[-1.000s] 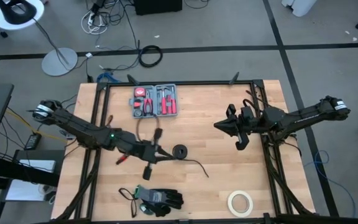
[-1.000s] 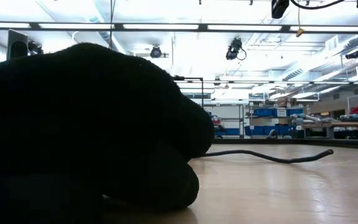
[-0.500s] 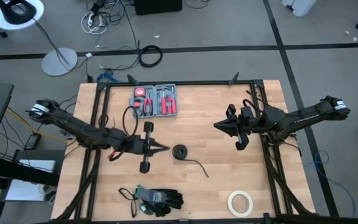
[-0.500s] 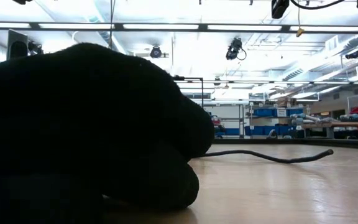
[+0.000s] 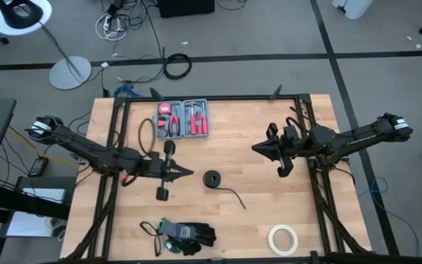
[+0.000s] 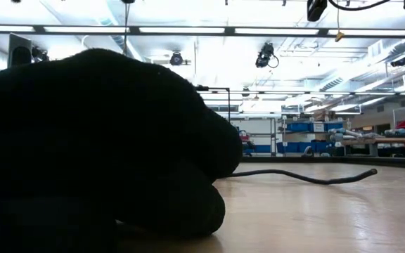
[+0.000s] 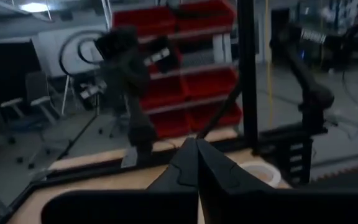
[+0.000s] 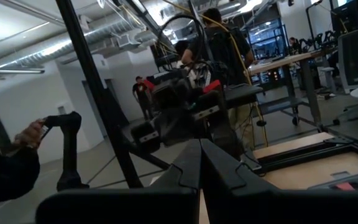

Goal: Coil cords
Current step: Return to Home Position

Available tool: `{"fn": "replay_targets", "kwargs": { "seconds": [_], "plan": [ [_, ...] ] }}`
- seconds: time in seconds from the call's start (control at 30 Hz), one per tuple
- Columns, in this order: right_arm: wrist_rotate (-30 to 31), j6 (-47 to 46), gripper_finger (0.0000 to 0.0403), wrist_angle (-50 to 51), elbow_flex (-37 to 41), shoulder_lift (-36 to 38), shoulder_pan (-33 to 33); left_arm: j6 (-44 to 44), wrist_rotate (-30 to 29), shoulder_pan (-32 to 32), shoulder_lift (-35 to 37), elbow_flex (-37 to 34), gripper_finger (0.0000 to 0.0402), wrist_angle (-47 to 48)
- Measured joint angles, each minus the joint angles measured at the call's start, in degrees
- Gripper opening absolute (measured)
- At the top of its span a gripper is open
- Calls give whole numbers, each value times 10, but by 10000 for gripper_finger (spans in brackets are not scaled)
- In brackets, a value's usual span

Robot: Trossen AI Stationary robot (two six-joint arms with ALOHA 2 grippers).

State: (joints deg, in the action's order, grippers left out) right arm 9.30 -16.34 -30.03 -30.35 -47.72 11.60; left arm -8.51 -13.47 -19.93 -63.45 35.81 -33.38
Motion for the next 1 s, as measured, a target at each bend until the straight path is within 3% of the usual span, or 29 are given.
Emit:
{"fn": "replay_targets", "kwargs": {
  "seconds": [0.23,0.4,0.57,0.8,1.0],
  "plan": [
    [0,0,8,-2,0,0,0,46,34,-1,95,-150,0,-130],
    [0,0,8,-2,0,0,0,105,106,-1,174,-276,0,-243],
    [0,0,7,-3,0,0,0,122,169,-1,229,-348,0,-297],
    [0,0,8,-3,0,0,0,122,172,-1,335,-353,0,-194],
    [0,0,8,-2,0,0,0,117,172,-1,454,-353,0,16]
  ]
}}
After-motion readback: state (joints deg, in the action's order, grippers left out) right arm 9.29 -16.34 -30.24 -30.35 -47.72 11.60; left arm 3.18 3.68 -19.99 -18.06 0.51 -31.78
